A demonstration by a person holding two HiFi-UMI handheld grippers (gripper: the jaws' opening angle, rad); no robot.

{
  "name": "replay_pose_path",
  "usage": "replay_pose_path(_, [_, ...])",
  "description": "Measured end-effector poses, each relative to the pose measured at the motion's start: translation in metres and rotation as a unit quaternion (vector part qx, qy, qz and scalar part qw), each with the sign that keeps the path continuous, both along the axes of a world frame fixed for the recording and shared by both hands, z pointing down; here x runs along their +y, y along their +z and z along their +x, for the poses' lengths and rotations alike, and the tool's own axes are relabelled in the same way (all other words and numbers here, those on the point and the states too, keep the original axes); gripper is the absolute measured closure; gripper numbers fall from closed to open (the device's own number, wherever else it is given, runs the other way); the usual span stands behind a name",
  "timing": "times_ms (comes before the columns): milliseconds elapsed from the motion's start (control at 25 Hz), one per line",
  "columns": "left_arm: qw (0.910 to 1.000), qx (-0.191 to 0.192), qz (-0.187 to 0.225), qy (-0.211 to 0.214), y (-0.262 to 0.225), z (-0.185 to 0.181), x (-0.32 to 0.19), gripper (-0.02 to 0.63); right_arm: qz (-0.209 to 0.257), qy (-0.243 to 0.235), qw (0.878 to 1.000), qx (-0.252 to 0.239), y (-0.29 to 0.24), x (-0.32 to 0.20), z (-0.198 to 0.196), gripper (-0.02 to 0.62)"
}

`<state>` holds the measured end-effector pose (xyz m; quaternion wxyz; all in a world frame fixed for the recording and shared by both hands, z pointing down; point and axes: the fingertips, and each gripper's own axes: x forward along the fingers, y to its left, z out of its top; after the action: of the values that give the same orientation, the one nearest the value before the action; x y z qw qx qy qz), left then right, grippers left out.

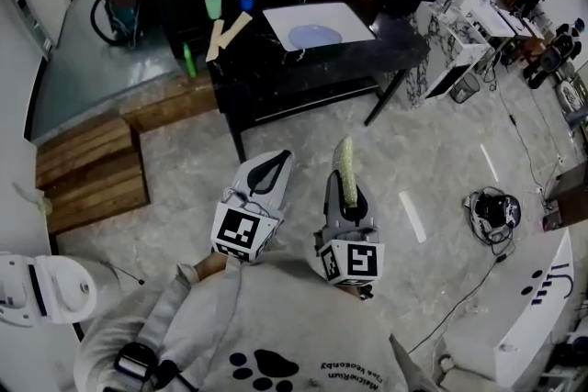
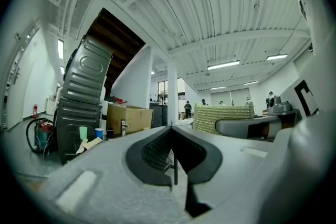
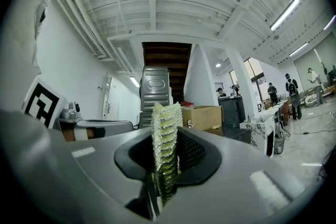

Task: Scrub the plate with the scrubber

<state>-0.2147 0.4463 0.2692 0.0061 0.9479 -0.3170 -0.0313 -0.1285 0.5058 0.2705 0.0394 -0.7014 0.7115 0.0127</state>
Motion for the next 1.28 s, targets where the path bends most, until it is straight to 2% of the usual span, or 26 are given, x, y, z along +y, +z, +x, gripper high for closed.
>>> replay_pose_path(520, [0.9996,-0.001,-0.026,0.001,0.027,0.003,-0.047,0.601,-0.036,-0.008,0.999,0.004,0.019,-0.050,-0.001,0.528])
replay_pose_path(800, [0.9993,0.005,-0.035,-0.014,0.030,0.014,-0.081,0.601,-0.024,-0.025,0.999,0.010,0.013,-0.087,0.012,0.527])
replay_pose_path(1120, [0.9981,0.003,-0.057,-0.026,0.046,0.064,-0.141,0.601,-0.043,-0.043,0.998,0.005,0.027,-0.151,0.062,0.527])
replay_pose_path(1280, [0.9976,0.002,-0.061,-0.033,0.045,0.098,-0.175,0.601,-0.045,-0.052,0.998,-0.001,0.027,-0.192,0.101,0.526])
